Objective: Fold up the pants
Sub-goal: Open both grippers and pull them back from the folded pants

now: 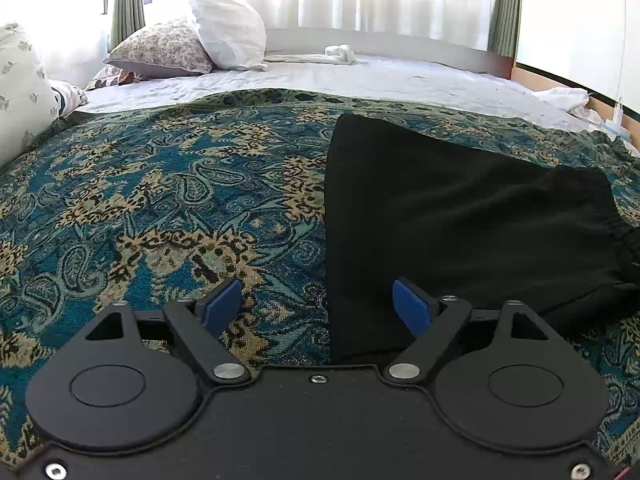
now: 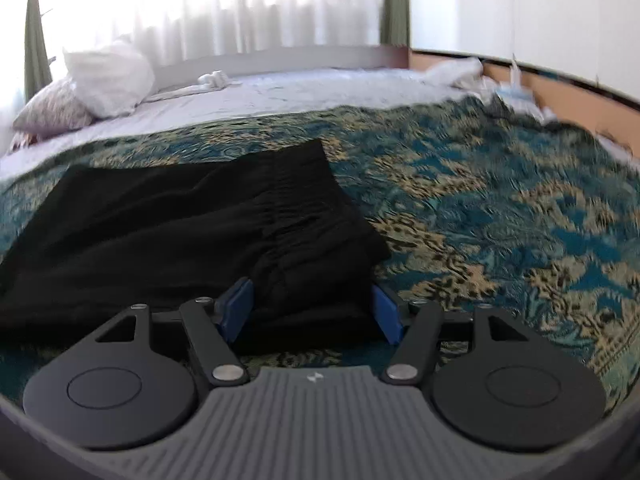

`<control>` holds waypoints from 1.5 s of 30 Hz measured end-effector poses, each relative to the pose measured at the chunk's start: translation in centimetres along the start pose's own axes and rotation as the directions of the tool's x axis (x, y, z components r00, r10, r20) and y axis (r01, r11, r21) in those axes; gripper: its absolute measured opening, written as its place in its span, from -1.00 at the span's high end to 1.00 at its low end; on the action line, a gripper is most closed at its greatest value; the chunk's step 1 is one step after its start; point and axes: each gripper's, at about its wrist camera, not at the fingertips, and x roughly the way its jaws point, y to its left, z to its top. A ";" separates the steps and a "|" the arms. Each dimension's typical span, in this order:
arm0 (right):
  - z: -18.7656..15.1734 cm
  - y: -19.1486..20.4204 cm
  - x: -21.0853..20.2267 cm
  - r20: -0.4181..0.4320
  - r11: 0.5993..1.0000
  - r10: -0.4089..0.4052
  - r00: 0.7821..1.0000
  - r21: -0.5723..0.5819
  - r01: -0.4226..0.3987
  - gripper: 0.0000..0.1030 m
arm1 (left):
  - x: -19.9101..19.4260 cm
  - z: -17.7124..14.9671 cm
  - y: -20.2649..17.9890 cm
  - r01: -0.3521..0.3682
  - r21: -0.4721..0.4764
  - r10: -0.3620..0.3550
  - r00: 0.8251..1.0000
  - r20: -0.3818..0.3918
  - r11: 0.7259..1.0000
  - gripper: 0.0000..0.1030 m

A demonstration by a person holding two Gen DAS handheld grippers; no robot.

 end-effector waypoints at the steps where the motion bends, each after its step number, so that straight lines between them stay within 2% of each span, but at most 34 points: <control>1: 0.1 -0.2 0.0 -0.003 1.000 0.001 1.000 0.002 -0.001 -0.44 | 0.0 -0.1 -0.1 -0.002 0.006 0.002 1.000 0.001 1.000 -0.66; 6: 0.3 -1.8 -0.7 0.009 0.996 0.063 0.998 0.066 -0.064 -0.46 | -0.1 0.2 -0.4 0.003 0.022 -0.003 1.000 -0.010 1.000 -0.68; 9: 0.3 -2.4 -1.1 0.029 0.994 0.067 0.997 0.086 -0.069 -0.51 | -0.4 0.4 -0.2 0.013 0.001 -0.013 0.999 -0.030 1.000 -0.68; 11: 0.1 -2.1 -1.6 0.046 0.996 0.060 0.997 0.055 -0.063 -0.54 | -1.1 0.3 -0.4 0.017 -0.009 -0.017 0.999 -0.033 1.000 -0.68; 13: -0.3 -1.3 -2.2 0.061 0.998 0.062 0.996 -0.007 -0.061 -0.60 | -2.0 0.1 -0.8 0.018 -0.010 -0.019 0.999 -0.027 1.000 -0.79; 14: -0.5 -0.8 -2.5 0.066 0.997 0.069 0.995 -0.040 -0.066 -0.65 | -2.4 0.0 -1.0 0.024 -0.011 -0.024 0.999 -0.025 1.000 -0.92; 17: -1.4 0.8 -3.4 0.080 0.988 0.098 0.992 -0.123 -0.088 -0.77 | -3.7 -0.6 -2.0 0.057 -0.018 -0.057 0.998 -0.018 0.998 -0.97; 20: -2.3 2.2 -3.8 0.065 0.980 0.133 0.989 -0.158 -0.122 -0.85 | -4.2 -1.3 -3.3 0.084 0.003 -0.084 0.996 -0.035 0.996 -1.00; 24: -3.4 3.7 -3.7 0.039 0.971 0.152 0.988 -0.191 -0.142 -0.91 | -3.5 -2.5 -5.0 0.053 0.057 -0.048 0.995 -0.083 0.997 -1.00; 26: -3.8 4.3 -3.6 0.029 0.968 0.154 0.988 -0.206 -0.144 -1.00 | -3.7 -2.9 -5.8 0.025 0.092 -0.020 0.998 -0.051 0.995 -1.00; 32: -4.6 5.1 -3.4 0.034 0.967 0.132 0.991 -0.224 -0.121 -1.00 | -3.4 -2.8 -5.9 0.045 0.061 -0.041 0.997 -0.066 0.997 -1.00; 45: -4.9 5.2 -3.1 0.044 0.969 0.115 0.992 -0.223 -0.103 -1.00 | -3.5 -3.0 -5.8 0.059 0.084 -0.053 0.996 -0.065 0.995 -1.00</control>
